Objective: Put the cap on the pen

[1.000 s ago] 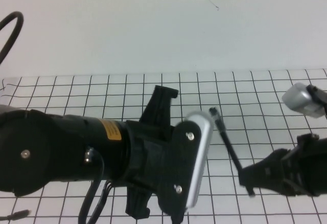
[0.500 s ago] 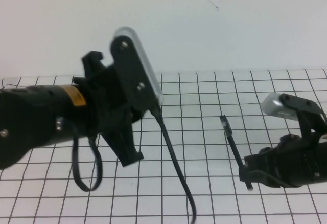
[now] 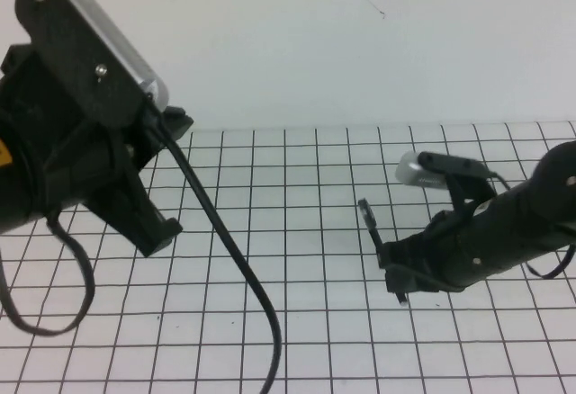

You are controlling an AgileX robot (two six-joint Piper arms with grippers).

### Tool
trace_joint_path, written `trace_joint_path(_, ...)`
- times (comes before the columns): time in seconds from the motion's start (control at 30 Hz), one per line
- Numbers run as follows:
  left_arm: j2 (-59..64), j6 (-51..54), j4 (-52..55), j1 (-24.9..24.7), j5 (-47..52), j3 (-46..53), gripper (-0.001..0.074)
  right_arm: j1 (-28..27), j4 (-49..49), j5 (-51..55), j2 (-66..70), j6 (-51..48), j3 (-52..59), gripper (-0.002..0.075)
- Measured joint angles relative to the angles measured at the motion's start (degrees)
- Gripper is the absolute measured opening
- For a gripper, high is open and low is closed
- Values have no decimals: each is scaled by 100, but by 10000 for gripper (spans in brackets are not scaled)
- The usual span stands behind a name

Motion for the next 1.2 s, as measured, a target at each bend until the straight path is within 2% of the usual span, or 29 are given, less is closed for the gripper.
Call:
trace_joint_path(0.17,-29,-264,429,0,576,0,-1,0,0,262,577,0,-184,-1)
trace_joint_path(0.33,-266,-399,669,0,629,3,-1,0,-13,786,816,-258,-390,16)
trace_joint_path(0.43,-475,-431,669,0,668,3,-1,0,-21,934,816,-332,-470,95)
trace_joint_path(0.6,-773,-668,642,0,727,156,-1,0,2,1209,816,-190,-650,309)
trace_joint_path(0.67,-1010,-668,610,0,655,443,-1,0,2,1426,807,-70,-760,340)
trace_joint_path(0.77,-1545,-657,610,0,92,970,-1,0,-22,1715,671,-34,-888,321)
trace_joint_path(0.83,-1932,-649,600,0,-293,1328,-1,0,-148,1846,481,-11,-912,275)
trace_joint_path(0.9,-2314,-649,557,0,-664,1640,-1,0,-487,1894,154,159,-912,193)
trace_joint_path(1.0,-2780,-661,395,0,-1177,2063,-1,0,-1330,2059,-420,526,-912,-5)
trace_joint_path(1.2,-3070,-661,-32,0,-1294,2444,-1,0,-3658,2520,-1913,1628,-912,3)
